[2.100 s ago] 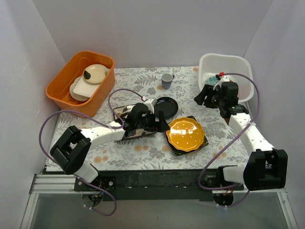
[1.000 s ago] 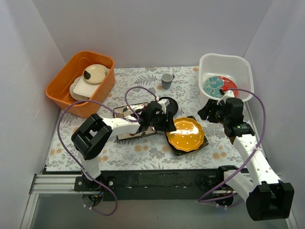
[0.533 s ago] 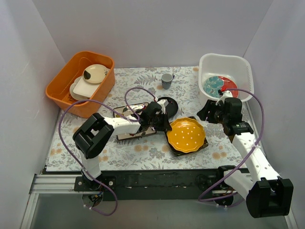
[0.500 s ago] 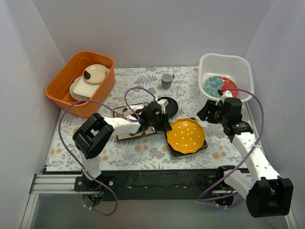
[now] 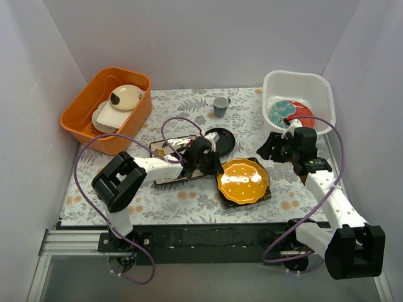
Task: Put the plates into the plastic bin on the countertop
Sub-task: Pick up the plate at the center of the board.
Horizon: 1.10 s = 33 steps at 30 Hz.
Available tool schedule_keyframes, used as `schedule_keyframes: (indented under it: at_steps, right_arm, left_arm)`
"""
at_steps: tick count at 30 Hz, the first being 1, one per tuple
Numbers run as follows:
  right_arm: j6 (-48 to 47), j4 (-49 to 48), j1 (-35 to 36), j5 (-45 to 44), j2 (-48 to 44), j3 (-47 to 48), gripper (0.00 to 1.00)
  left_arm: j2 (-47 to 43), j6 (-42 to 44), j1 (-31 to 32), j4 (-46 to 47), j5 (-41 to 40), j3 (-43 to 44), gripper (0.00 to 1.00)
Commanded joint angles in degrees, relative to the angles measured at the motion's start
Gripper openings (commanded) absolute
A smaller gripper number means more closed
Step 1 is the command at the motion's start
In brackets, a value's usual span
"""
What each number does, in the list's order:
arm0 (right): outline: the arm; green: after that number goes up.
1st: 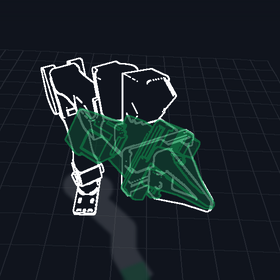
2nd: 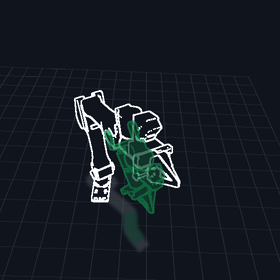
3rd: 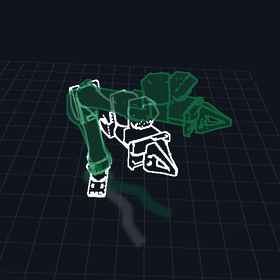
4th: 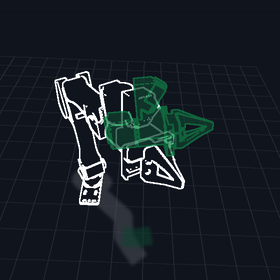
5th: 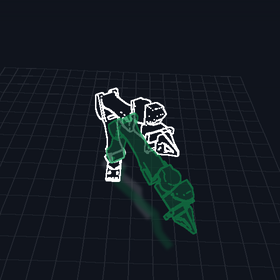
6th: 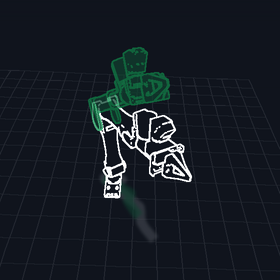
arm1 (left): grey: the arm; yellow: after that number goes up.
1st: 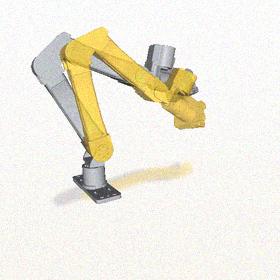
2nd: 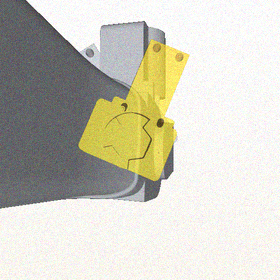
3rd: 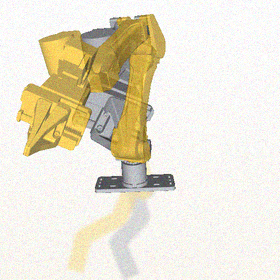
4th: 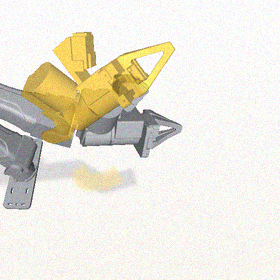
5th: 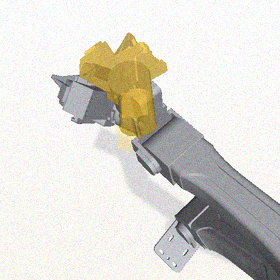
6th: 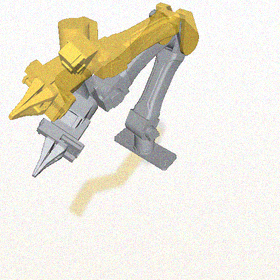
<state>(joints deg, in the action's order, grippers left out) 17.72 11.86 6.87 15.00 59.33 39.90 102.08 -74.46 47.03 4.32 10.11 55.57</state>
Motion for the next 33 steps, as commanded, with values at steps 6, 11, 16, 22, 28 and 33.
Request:
schedule_keyframes:
  at_steps: [6,11,16,22,28,33]
  right_arm:
    - [-0.49,-2.89,-0.02,1.52,-1.41,0.62,0.65]
    - [-0.14,-2.54,-0.28,1.87,-2.02,-0.26,0.67]
    - [0.21,-2.37,-0.63,2.48,-2.82,-0.88,0.70]
    - [1.27,-2.89,-0.98,6.00,-2.38,-1.93,0.71]
    - [2.76,-3.86,-1.42,9.86,-2.47,-4.04,0.71]
    - [3.11,-3.95,-1.51,10.57,-3.17,-4.48,0.71]
  left_arm:
    - [-7.25,-0.51,0.26,-0.27,0.09,0.33,0.00]
    - [-8.74,-0.78,0.17,-0.45,-0.09,0.85,0.00]
    - [-9.27,-0.69,0.00,-1.15,-0.35,1.91,0.00]
    - [-10.94,-0.78,-1.06,-0.98,-0.27,1.56,0.00]
    - [-11.91,-0.96,-3.08,-0.71,0.87,1.65,0.00]
    - [-13.31,-0.51,-4.84,-1.50,1.23,1.38,0.00]
